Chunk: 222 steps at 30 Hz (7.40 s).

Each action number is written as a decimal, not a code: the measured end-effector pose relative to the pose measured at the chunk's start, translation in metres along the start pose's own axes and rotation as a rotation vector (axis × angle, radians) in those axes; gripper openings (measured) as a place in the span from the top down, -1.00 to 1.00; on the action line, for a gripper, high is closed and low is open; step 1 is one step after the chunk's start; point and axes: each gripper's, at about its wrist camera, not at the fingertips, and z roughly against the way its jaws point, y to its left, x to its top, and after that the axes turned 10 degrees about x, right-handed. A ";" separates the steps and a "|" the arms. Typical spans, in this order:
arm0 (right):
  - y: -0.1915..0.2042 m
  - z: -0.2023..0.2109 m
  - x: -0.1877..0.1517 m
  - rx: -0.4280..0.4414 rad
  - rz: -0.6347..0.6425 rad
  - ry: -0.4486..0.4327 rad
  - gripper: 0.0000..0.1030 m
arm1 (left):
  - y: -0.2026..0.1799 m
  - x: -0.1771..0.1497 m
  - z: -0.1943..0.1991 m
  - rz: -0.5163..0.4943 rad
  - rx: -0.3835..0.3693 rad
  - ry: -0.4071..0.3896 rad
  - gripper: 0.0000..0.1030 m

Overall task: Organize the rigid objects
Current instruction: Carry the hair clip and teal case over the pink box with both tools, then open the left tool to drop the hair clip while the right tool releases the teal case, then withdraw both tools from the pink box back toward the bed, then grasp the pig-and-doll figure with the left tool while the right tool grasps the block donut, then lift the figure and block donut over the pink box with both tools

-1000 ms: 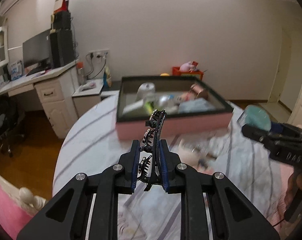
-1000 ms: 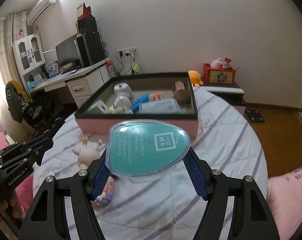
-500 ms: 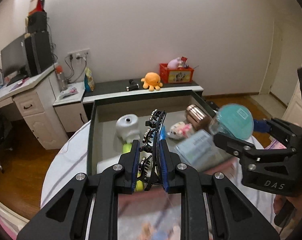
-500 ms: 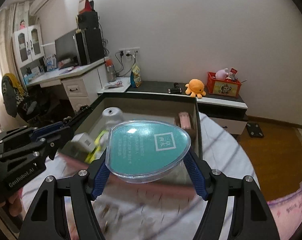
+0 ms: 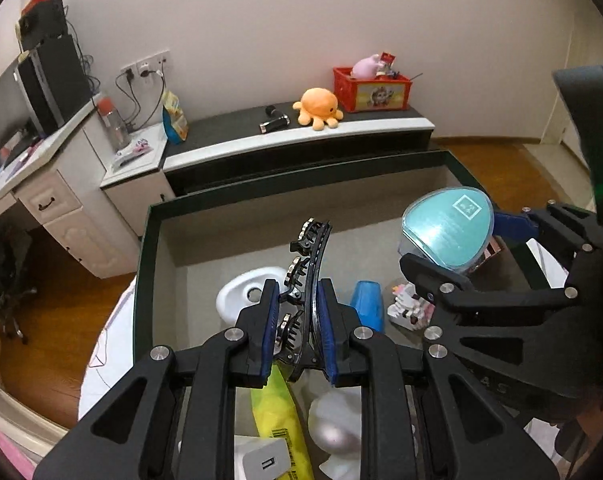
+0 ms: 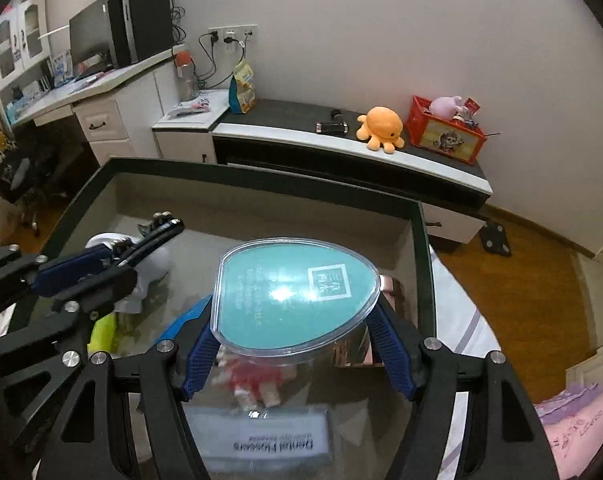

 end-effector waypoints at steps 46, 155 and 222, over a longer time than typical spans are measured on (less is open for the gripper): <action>0.106 0.317 -0.269 -0.069 -0.019 -0.754 -0.72 | -0.005 -0.254 0.343 0.179 0.155 -0.708 -1.00; 0.008 0.117 -0.260 0.059 -0.179 -0.216 -0.10 | -0.002 -0.210 0.112 0.181 -0.049 -0.081 -0.28; 0.102 0.270 -0.207 0.009 0.058 -0.662 -0.07 | 0.008 -0.191 0.286 0.163 0.075 -0.614 -0.41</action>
